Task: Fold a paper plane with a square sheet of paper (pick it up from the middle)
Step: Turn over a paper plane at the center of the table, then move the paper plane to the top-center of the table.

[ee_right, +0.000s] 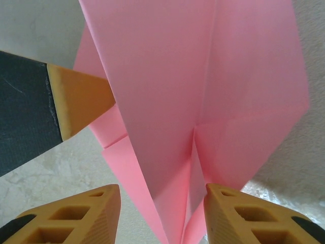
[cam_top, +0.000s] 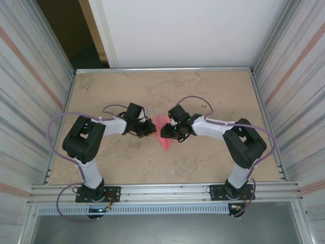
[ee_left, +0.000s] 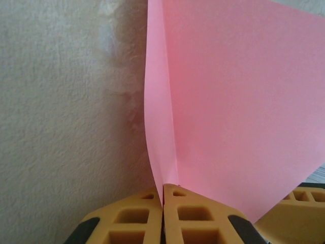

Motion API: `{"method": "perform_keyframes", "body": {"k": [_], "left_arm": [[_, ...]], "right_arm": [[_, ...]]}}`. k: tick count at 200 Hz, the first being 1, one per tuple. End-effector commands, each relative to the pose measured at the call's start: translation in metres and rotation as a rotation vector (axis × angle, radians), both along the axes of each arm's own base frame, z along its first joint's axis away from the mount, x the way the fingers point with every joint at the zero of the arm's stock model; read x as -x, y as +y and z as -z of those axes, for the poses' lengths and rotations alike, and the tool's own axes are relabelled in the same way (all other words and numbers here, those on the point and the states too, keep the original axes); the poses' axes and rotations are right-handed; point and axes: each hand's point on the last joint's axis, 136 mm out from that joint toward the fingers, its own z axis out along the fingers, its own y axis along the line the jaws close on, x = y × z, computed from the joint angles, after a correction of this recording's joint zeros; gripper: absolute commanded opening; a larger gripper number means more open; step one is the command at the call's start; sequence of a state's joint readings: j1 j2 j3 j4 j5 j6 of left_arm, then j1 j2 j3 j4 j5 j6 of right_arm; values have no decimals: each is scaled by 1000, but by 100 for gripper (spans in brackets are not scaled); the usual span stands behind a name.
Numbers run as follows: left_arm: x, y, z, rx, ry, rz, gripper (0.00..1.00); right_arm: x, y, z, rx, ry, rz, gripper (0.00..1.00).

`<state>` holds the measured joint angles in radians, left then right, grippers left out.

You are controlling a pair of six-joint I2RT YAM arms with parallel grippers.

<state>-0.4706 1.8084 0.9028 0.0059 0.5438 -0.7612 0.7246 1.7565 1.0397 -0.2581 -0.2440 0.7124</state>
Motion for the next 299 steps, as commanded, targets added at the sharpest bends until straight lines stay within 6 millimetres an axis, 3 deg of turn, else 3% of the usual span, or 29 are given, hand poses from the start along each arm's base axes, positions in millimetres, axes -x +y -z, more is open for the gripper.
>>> {"method": "perform_keyframes", "body": {"k": [1, 89, 129, 193, 258, 299], "left_arm": [[-4, -6, -10, 46, -5, 9, 10], [-3, -14, -29, 114, 3, 12, 10], [-4, -15, -30, 112, 7, 14, 10], [-2, -14, -27, 107, 15, 18, 10], [-4, -14, -27, 100, 14, 21, 10], [-2, -13, -26, 98, 16, 24, 10]], "right_arm": [[6, 14, 0, 15, 1, -83, 46], [7, 15, 9, 103, -10, -119, 47], [7, 17, 10, 103, -13, -128, 51], [6, 13, 14, 125, -10, -113, 49], [12, 23, 8, 85, -16, -168, 57], [6, 15, 10, 110, -22, -126, 47]]}}
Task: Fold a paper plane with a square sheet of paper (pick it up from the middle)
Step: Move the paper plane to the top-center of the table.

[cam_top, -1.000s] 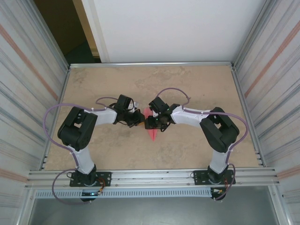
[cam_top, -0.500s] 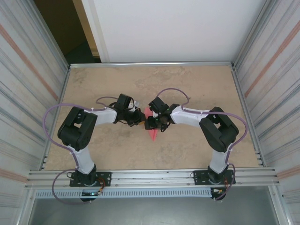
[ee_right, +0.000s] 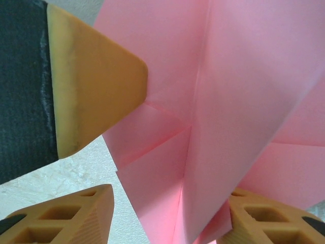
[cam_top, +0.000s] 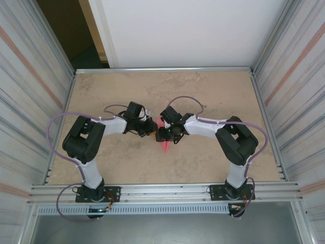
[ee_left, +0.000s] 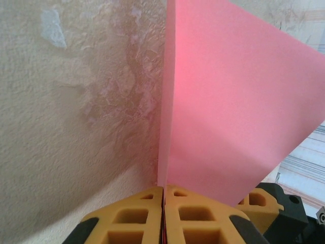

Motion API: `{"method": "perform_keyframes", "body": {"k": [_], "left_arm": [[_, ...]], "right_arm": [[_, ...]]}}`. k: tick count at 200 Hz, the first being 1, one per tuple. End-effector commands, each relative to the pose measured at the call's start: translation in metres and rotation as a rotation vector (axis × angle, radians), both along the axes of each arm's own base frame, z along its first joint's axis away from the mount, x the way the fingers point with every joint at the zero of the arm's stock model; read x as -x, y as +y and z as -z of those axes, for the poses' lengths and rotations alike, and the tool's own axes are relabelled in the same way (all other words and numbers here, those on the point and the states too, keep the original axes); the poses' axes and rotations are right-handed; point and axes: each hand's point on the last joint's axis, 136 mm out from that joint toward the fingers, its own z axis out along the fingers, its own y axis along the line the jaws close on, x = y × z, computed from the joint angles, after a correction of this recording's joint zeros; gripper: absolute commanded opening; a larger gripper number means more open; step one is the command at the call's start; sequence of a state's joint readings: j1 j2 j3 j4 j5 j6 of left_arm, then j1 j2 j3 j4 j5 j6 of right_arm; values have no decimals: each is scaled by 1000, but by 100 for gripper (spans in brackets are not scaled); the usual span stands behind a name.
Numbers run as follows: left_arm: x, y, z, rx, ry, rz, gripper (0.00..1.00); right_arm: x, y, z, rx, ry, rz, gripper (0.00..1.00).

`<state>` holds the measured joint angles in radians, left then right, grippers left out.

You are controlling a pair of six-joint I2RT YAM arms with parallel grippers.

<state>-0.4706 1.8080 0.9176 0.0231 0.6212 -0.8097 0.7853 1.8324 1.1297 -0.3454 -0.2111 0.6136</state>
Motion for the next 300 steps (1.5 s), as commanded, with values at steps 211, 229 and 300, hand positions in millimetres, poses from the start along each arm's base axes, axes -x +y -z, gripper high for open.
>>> {"method": "perform_keyframes", "body": {"k": [211, 229, 300], "left_arm": [[-2, 4, -8, -16, -25, 24, 10], [-2, 4, -9, -16, -27, 25, 10], [-1, 4, -9, -18, -27, 26, 12]], "right_arm": [[-7, -10, -7, -24, -5, 44, 30], [-9, -13, -5, -4, -7, 56, 28], [-12, -21, 1, 103, -44, 73, 24]]}}
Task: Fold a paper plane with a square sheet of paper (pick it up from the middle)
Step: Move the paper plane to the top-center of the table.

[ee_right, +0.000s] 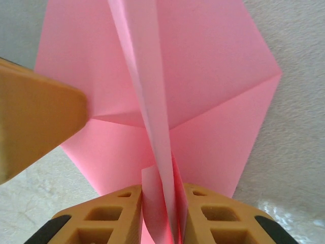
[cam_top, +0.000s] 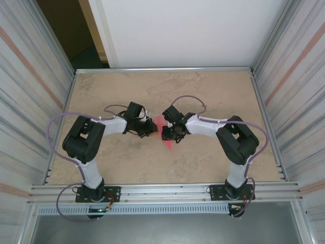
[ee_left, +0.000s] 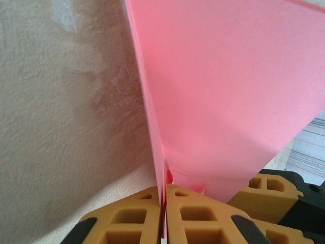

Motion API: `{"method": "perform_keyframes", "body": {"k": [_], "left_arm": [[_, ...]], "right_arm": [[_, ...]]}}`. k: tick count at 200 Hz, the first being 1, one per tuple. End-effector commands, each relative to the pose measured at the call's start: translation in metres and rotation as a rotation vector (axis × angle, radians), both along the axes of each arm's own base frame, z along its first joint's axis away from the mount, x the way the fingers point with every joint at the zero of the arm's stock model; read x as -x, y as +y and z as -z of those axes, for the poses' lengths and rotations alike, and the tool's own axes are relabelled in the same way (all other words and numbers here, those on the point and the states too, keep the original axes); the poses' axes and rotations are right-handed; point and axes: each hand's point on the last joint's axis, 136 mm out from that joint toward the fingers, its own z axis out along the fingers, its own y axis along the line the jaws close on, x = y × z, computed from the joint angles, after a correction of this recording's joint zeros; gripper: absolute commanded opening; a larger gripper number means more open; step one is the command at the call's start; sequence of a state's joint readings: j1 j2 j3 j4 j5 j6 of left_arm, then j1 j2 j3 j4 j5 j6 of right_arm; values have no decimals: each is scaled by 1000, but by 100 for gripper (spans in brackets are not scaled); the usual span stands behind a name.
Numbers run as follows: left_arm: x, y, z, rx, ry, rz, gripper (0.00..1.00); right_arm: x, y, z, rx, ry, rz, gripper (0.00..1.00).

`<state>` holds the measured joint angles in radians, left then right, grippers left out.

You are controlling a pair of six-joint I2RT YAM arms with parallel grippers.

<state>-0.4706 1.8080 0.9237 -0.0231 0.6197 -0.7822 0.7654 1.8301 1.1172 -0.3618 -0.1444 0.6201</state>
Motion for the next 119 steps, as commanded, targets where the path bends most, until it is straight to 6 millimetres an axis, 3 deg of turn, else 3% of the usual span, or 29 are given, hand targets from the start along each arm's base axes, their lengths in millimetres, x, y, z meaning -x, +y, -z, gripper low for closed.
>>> {"method": "perform_keyframes", "body": {"k": [1, 78, 119], "left_arm": [[-6, 1, -13, 6, -43, 9, 12], [-6, 2, -12, 3, -40, 9, 12], [-7, 1, -13, 4, -43, 10, 12]], "right_arm": [[-3, -3, -5, 43, -23, 20, 24], [-14, 1, -11, 60, -54, 11, 23], [-11, -1, -8, 80, -46, 0, 19]]}}
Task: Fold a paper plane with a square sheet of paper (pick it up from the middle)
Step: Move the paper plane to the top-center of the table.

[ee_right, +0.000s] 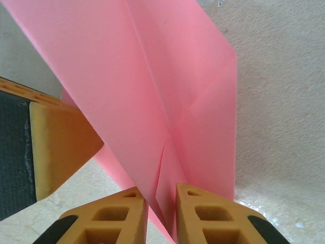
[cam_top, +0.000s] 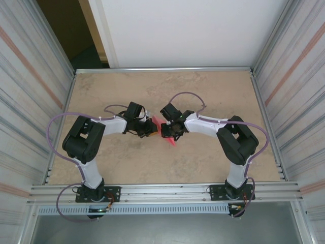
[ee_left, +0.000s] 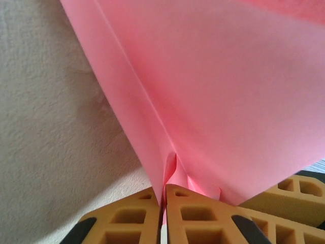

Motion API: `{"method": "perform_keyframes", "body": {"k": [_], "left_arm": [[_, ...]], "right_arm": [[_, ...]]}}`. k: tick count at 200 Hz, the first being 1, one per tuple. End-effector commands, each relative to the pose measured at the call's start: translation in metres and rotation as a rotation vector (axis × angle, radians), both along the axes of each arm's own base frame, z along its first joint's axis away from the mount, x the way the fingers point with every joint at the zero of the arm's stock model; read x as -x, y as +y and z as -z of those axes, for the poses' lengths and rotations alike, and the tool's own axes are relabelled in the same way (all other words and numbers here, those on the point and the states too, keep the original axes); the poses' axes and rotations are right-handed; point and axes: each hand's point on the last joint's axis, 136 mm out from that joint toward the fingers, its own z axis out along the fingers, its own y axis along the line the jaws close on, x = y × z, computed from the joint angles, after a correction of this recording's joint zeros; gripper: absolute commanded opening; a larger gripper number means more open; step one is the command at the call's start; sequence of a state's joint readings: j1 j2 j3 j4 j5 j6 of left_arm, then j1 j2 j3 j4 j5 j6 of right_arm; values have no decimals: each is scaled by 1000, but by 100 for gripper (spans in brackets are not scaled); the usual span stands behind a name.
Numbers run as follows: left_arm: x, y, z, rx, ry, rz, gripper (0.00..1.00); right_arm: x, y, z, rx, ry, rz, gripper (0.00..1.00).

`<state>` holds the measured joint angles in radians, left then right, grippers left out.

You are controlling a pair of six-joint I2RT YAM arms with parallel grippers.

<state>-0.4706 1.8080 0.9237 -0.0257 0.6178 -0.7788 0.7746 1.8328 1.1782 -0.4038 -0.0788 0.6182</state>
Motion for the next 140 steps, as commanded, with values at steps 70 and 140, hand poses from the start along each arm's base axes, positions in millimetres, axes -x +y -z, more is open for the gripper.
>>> {"method": "perform_keyframes", "body": {"k": [70, 140], "left_arm": [[-8, 1, -15, 1, -41, 17, 12], [-8, 1, -14, -2, -36, 20, 12]], "right_arm": [[7, -9, 8, 104, 0, -73, 22], [16, -8, 14, 142, 10, -156, 20]]}}
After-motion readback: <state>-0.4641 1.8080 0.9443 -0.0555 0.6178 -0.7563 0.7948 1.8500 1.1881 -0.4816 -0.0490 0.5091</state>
